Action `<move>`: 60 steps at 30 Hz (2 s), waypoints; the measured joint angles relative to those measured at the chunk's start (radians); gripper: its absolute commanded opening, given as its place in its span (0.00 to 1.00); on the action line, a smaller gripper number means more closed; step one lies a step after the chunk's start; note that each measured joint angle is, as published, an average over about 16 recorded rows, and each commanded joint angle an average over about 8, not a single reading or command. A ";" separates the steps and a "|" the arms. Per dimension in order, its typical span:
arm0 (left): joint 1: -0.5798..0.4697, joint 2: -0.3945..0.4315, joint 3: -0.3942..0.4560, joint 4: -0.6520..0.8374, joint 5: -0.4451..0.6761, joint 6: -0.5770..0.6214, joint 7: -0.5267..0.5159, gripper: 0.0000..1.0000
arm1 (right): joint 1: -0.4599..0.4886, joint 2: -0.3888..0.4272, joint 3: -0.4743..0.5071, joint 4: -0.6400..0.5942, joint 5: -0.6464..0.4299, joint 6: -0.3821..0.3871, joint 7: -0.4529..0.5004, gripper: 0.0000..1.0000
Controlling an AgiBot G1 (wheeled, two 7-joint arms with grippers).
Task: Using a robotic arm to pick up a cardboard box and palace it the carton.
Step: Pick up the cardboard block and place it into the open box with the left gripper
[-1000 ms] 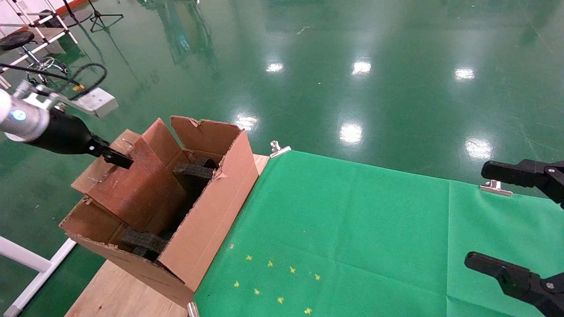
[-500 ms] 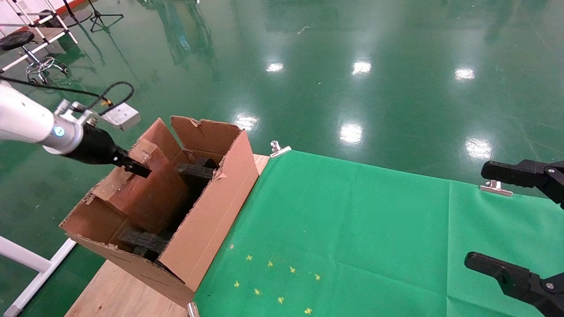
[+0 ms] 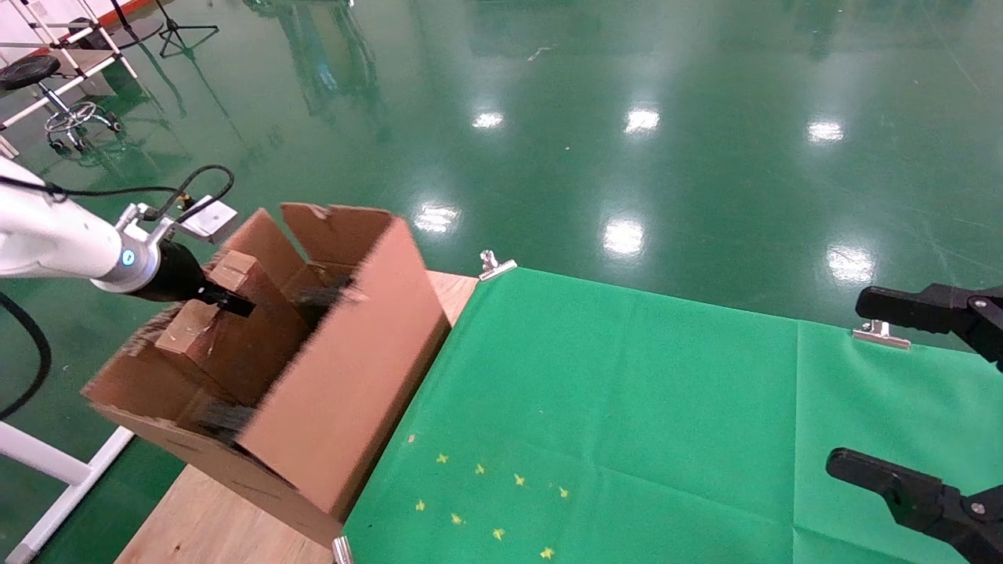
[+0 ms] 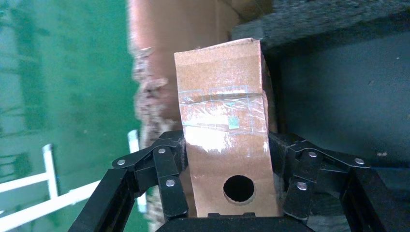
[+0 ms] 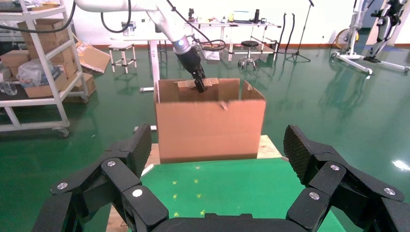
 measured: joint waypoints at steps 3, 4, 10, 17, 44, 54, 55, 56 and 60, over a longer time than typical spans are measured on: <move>0.019 0.001 -0.001 0.001 -0.001 -0.020 -0.008 0.00 | 0.000 0.000 0.000 0.000 0.000 0.000 0.000 1.00; 0.025 0.002 -0.001 0.001 -0.002 -0.023 -0.010 0.00 | 0.000 0.000 0.000 0.000 0.000 0.000 0.000 1.00; 0.056 0.004 -0.006 0.003 -0.008 -0.017 -0.020 0.00 | 0.000 0.000 0.000 0.000 0.000 0.000 0.000 1.00; 0.101 0.009 -0.014 0.004 -0.019 -0.016 -0.036 0.00 | 0.000 0.000 0.000 0.000 0.000 0.000 0.000 1.00; 0.215 0.038 -0.075 -0.005 -0.104 -0.119 -0.109 1.00 | 0.000 0.000 0.000 0.000 0.000 0.000 0.000 1.00; 0.206 0.036 -0.071 -0.011 -0.100 -0.125 -0.103 1.00 | 0.000 0.000 0.000 0.000 0.000 0.000 0.000 1.00; 0.203 0.035 -0.071 -0.013 -0.100 -0.127 -0.101 1.00 | 0.000 0.000 0.000 0.000 0.000 0.000 0.000 1.00; 0.200 0.034 -0.072 -0.015 -0.101 -0.129 -0.100 1.00 | 0.000 0.000 0.000 0.000 0.000 0.000 0.000 1.00; 0.186 0.024 -0.077 -0.030 -0.109 -0.132 -0.092 1.00 | 0.000 0.000 0.000 0.000 0.000 0.000 0.000 1.00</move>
